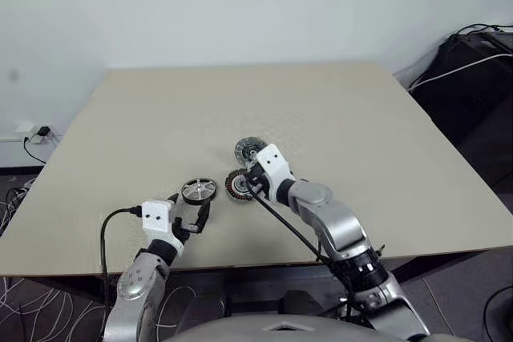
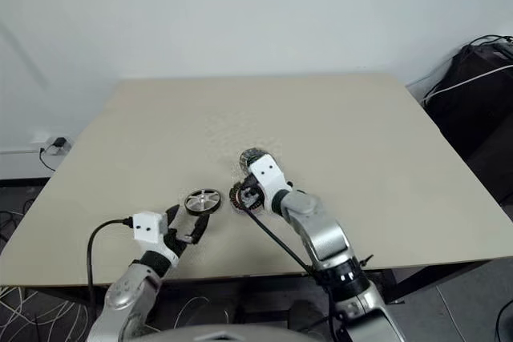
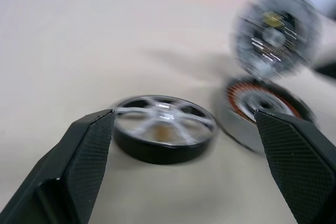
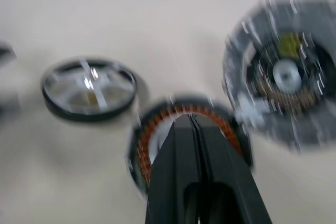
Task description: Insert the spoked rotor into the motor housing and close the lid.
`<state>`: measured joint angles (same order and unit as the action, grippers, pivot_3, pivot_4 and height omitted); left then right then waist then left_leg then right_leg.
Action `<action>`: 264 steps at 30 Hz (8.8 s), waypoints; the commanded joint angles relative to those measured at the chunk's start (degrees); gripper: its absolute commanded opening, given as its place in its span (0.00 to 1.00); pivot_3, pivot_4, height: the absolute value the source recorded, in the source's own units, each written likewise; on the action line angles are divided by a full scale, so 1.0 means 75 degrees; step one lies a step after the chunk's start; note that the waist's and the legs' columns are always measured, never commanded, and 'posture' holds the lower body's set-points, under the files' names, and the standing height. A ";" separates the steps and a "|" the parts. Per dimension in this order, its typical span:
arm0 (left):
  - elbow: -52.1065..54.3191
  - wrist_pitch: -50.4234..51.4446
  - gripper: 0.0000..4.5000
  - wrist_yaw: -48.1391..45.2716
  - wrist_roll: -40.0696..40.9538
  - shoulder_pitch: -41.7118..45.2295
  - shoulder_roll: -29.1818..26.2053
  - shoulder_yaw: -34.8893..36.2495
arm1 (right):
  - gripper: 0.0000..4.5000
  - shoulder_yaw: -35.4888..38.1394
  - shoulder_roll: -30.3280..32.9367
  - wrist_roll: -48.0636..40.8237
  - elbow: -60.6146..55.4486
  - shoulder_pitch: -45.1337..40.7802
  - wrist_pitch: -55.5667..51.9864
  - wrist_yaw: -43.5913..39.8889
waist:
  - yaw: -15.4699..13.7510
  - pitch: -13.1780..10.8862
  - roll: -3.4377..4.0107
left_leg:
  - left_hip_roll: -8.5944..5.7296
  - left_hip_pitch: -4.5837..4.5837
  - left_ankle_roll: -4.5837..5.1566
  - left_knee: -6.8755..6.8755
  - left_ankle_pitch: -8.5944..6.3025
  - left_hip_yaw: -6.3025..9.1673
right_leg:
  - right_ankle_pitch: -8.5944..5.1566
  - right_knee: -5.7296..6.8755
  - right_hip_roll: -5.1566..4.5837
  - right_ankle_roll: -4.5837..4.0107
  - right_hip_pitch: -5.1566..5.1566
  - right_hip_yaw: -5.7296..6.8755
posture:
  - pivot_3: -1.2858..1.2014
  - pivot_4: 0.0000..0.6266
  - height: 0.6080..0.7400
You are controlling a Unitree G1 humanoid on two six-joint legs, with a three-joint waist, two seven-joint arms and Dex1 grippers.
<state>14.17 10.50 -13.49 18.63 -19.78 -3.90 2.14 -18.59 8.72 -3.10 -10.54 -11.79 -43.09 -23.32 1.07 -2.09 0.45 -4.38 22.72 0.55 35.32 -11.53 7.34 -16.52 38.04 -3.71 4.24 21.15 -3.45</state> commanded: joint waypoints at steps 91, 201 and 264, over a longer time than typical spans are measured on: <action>-0.2617 0.3141 0.10 -0.0257 0.5681 0.2495 0.1528 0.0732 | 0.00 0.0826 0.1186 -0.1259 -0.2689 0.2294 -0.0318 0.0164 | -0.0078 -0.0057 -0.0107 | -0.0002 0.0021 0.0006 0.0018 -0.0005 -0.0003 | 0.0000 -0.0034 -0.0002 -0.0001 -0.0009 0.0001 | 0.52 0.00 1.00; -0.0984 -0.2434 0.00 -0.2782 -0.0445 -0.0078 -0.1082 -0.1465 | 0.00 -0.0606 -0.0224 0.0500 0.2436 -0.1002 0.1393 -0.0621 | 0.0003 0.0033 0.0011 | 0.0000 -0.0010 0.0007 -0.0007 -0.0004 -0.0007 | -0.0001 -0.0011 0.0005 -0.0011 -0.0007 -0.0008 | 0.52 0.00 1.00; -0.1097 -0.2512 0.00 -0.2582 -0.0479 -0.0073 -0.0711 -0.1559 | 0.41 -0.2714 0.2115 0.3581 0.3406 -0.2853 0.4715 -0.4351 | -0.0072 -0.0001 -0.0032 | -0.0002 -0.0008 0.0008 0.0022 -0.0003 -0.0004 | 0.0005 -0.0009 0.0004 0.0000 -0.0021 0.0000 | 0.52 0.00 1.00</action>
<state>4.68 -7.71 -32.86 14.67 -20.65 -9.31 -9.60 -39.26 24.06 22.49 14.19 -32.18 -7.99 -55.59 0.53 -2.10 0.21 -4.39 22.65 0.61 35.50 -11.56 7.31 -16.48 37.98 -3.68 4.24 20.98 -3.45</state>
